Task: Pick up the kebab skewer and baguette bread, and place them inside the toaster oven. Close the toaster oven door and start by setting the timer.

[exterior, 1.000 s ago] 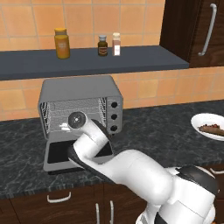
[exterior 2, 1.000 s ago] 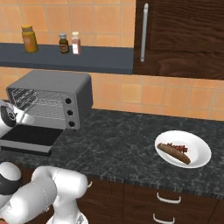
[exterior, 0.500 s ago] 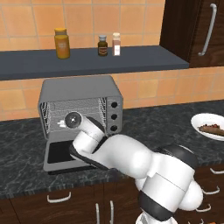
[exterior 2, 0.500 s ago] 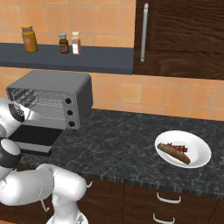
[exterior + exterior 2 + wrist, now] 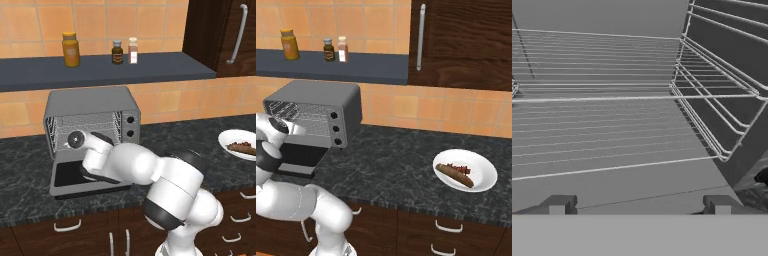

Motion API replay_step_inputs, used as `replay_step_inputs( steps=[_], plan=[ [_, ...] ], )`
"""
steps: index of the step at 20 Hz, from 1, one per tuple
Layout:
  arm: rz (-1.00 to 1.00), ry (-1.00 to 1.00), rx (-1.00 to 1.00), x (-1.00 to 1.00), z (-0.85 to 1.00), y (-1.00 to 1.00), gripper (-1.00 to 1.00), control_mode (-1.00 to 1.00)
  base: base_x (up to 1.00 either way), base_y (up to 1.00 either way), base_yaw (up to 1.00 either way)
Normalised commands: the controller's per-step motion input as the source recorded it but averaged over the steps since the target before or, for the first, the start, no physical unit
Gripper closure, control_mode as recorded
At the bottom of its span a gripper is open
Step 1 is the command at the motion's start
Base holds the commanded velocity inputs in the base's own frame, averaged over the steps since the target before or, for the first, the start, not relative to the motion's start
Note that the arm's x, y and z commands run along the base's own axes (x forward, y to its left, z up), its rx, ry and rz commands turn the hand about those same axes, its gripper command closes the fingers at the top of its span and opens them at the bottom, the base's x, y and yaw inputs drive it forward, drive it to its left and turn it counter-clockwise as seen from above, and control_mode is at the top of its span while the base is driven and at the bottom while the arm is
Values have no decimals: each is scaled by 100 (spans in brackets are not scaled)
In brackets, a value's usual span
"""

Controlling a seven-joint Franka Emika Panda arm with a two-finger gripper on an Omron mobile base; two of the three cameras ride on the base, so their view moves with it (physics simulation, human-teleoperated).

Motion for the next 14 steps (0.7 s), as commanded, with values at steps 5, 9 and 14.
replay_step_inputs(
  steps=[5,9,14],
  plan=[
    [0,0,-2,38,-15,3,-100,-100,0,0,0],
    [0,0,-3,21,-23,17,-100,-100,0,0,0],
    [0,0,-1,28,-24,9,-100,-100,0,0,0]
  ],
)
